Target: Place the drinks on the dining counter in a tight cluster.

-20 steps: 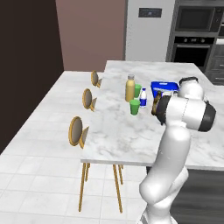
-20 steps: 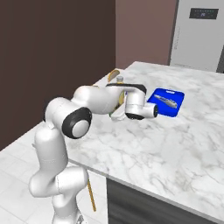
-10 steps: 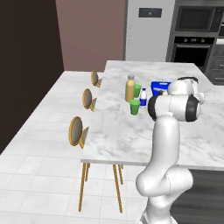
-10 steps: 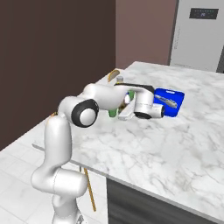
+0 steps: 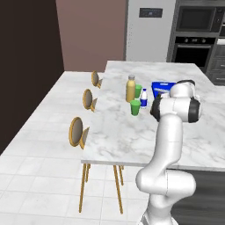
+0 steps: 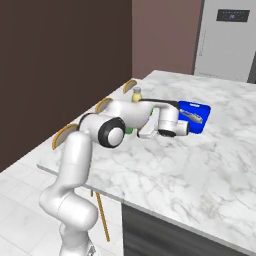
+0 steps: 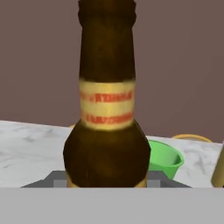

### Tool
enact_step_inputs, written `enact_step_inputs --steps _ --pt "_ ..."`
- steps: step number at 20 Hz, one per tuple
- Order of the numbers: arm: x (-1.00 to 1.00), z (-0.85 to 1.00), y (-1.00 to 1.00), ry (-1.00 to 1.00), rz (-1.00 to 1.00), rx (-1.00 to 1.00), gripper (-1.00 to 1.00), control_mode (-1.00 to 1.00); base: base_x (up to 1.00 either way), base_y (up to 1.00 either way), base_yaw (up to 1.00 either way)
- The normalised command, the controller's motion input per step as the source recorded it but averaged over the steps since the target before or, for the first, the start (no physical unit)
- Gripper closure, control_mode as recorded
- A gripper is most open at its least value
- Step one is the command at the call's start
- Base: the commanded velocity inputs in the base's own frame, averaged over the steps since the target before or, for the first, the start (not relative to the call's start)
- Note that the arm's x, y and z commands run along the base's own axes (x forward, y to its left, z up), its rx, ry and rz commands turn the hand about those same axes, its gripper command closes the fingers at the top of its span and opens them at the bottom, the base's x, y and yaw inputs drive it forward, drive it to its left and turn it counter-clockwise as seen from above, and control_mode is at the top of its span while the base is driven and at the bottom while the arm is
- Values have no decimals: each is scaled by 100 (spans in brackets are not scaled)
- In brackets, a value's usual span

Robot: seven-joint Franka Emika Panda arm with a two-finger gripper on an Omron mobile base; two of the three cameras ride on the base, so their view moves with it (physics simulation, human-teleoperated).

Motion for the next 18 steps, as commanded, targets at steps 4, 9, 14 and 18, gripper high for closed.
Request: enact_step_inputs --steps 4,9,14,18 --pt "31 -21 17 0 0 0 100 -100 0 0 0" --pt "27 -23 5 -3 0 0 100 -100 0 0 0" --pt "26 -20 2 -8 0 -3 100 -100 0 0 0" --pt "26 -19 0 -8 0 -8 100 -100 0 0 0"
